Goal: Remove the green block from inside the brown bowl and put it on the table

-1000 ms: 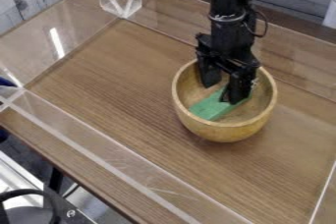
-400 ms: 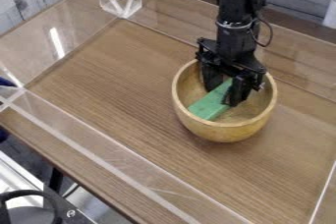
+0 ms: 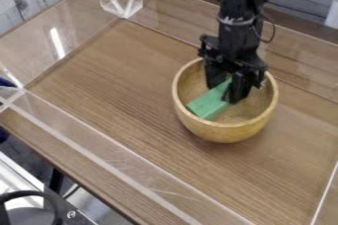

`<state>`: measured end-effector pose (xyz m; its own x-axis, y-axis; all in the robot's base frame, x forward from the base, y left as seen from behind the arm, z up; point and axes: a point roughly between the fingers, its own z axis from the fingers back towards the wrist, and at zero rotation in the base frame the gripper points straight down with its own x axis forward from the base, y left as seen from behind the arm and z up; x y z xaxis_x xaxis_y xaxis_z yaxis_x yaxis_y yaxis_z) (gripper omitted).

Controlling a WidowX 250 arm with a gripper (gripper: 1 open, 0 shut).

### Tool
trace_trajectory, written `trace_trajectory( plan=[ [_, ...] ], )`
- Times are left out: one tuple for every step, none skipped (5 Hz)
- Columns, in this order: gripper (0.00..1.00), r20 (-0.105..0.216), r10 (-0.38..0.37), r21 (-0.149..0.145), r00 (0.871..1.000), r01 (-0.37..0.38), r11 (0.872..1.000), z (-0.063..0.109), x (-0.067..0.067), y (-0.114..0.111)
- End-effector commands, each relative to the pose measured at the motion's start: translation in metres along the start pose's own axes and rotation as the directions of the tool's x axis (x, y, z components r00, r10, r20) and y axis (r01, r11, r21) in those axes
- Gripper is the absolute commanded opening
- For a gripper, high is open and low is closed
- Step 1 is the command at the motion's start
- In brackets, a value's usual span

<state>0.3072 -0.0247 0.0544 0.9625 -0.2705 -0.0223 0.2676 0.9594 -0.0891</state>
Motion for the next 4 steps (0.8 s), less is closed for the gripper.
trace_trajectory(
  plan=[
    [0.00, 0.126, -0.027, 0.017, 0.992, 0.025, 1.000, 0.060, 0.010, 0.007],
    [0.00, 0.139, -0.019, 0.012, 0.990, 0.017, 1.000, 0.075, -0.003, 0.027],
    [0.00, 0.122, 0.029, -0.014, 0.992, -0.028, 1.000, 0.074, -0.027, 0.068],
    [0.00, 0.118, 0.050, 0.011, 0.992, -0.051, 0.999, 0.064, -0.048, 0.096]
  ],
)
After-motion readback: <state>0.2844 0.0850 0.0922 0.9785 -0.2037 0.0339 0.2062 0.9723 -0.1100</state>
